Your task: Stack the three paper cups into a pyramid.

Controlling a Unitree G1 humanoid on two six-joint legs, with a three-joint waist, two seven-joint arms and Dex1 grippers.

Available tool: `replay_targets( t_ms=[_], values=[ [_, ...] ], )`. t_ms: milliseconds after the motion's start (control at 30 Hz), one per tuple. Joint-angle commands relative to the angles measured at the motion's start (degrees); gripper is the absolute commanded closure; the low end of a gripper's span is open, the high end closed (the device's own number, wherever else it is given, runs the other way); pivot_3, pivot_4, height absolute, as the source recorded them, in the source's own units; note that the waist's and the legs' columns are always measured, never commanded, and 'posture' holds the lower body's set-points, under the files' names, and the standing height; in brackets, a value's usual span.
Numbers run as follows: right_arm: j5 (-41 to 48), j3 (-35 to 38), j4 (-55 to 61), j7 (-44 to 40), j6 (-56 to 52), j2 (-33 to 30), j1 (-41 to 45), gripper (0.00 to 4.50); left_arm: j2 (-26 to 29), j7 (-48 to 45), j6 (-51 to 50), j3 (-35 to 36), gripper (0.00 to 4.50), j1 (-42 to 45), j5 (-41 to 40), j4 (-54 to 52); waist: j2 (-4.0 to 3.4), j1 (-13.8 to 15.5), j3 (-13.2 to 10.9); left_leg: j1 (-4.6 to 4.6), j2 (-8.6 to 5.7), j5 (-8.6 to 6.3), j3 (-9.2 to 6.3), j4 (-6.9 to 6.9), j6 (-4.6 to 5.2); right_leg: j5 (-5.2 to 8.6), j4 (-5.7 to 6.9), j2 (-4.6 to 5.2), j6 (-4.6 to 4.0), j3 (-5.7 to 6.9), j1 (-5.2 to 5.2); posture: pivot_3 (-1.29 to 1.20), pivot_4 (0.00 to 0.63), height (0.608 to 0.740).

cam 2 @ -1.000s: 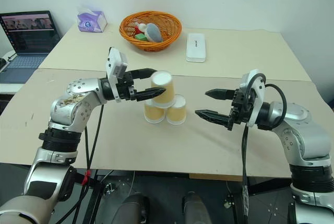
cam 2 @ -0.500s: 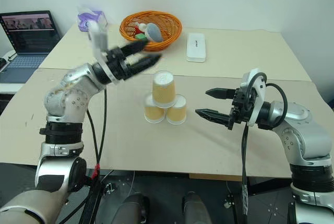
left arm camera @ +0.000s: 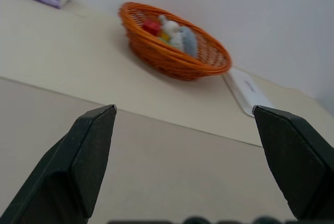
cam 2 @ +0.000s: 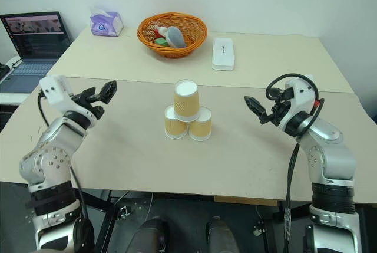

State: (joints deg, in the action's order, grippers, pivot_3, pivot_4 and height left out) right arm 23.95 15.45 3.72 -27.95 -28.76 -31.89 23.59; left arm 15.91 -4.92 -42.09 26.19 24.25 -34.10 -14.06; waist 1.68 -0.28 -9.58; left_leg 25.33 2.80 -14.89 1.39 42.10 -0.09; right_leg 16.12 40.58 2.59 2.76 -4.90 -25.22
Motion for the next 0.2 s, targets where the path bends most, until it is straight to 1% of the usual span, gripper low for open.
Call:
replay_targets(
  t_ms=[33, 100, 200],
  values=[
    [-1.51, 3.84, 3.73, 8.15, 1.43, 3.40, -2.18, 0.00, 0.13, 1.57, 2.96, 0.63, 0.03, -1.47, 0.94, -3.38, 0.00, 0.08, 0.00, 0.00, 0.00, 0.00, 0.00, 0.01, 0.00, 0.00, 0.00, 0.00, 0.00, 0.00, 0.00, 0.00, 0.150, 0.675],
    [-2.80, 4.14, 5.53, 11.93, 2.07, 6.18, -4.79, 0.00, 0.23, 1.47, 4.03, 0.38, 0.03, -3.08, 1.41, -3.84, 0.00, -0.01, 0.00, 0.00, 0.00, 0.00, 0.01, 0.01, 0.00, 0.00, 0.00, -0.01, 0.00, -0.01, 0.00, 0.00, 0.150, 0.675],
    [-5.88, 2.55, 8.17, 16.13, 3.63, 9.86, -9.66, 0.00, -0.03, 1.43, 6.48, -0.60, 0.03, -6.25, 3.07, -4.58, -0.01, -0.11, 0.01, 0.00, 0.01, 0.00, 0.02, -0.04, 0.00, 0.00, -0.01, -0.01, 0.00, -0.01, -0.02, 0.00, 0.150, 0.675]
  ],
)
